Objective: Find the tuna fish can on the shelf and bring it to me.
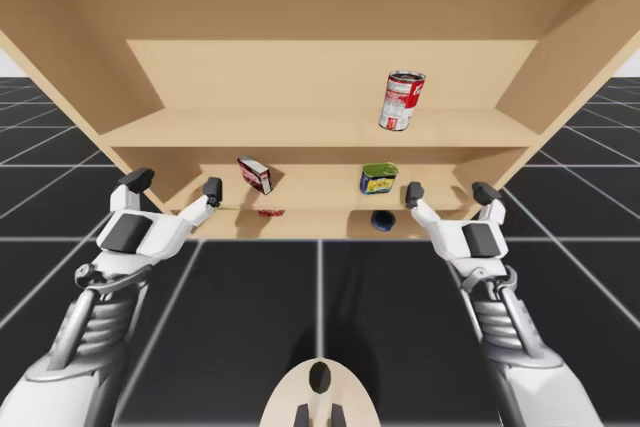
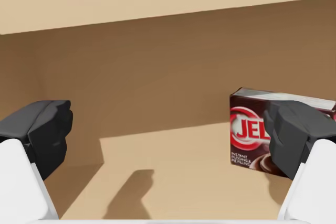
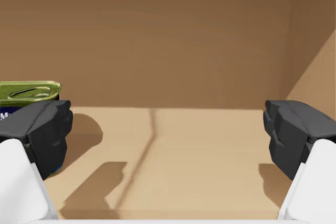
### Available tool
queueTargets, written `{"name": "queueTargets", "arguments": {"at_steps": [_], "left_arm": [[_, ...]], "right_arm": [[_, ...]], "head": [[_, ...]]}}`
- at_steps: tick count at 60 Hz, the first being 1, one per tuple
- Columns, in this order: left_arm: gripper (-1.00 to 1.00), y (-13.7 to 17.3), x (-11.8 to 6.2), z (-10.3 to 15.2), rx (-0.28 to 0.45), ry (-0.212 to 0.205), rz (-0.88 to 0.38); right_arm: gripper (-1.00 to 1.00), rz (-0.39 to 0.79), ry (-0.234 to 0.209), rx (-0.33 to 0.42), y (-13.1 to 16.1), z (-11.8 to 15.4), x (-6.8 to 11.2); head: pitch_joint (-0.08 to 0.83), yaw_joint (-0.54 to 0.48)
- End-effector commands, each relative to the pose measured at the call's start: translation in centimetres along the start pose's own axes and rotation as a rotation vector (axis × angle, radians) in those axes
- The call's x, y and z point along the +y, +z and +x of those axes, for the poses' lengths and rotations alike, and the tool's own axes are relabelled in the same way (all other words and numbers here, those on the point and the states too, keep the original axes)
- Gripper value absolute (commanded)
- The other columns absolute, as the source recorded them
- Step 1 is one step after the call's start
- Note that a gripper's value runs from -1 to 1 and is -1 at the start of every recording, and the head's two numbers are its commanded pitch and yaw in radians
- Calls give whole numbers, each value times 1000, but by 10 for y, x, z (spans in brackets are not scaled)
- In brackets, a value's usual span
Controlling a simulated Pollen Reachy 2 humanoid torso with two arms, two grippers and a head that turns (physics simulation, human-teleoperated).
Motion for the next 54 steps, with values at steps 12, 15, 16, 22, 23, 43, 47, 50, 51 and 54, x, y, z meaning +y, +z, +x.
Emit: {"name": "queueTargets", "arguments": {"at_steps": [12, 15, 16, 22, 23, 43, 47, 50, 51, 54], "left_arm": [[-1000, 1, -3, 2, -5, 4, -13], [-1000, 2, -3, 2, -6, 6, -15], [-1000, 2, -3, 2, -6, 7, -15], [-1000, 2, -3, 3, -5, 12, -15], [-1000, 2, -3, 3, -5, 13, -15], [-1000, 4, 0, 4, -6, 25, -11], [-1000, 4, 1, 5, -7, 25, -11], [-1000, 4, 1, 5, -7, 25, -11], [-1000, 4, 1, 5, -7, 25, -11], [-1000, 4, 1, 5, -7, 25, -12]], "right_arm": [[-1000, 27, -28, 23, 4, 6, 6], [-1000, 32, -38, 24, 7, 12, 6], [-1000, 35, -46, 25, 8, 13, 7], [-1000, 77, -101, 58, 20, 29, 11], [-1000, 84, -104, 61, 22, 31, 11], [-1000, 228, -106, 199, 90, 32, 34], [-1000, 224, -120, 216, 97, 17, 38], [-1000, 224, -125, 246, 97, 2, 40], [-1000, 223, -116, 246, 97, -1, 40], [-1000, 216, -122, 266, 93, -15, 41]], "head": [[589, -228], [600, -235], [602, -236], [610, -245], [610, -246], [608, -246], [608, -245], [608, -244], [608, -244], [606, -243]]}}
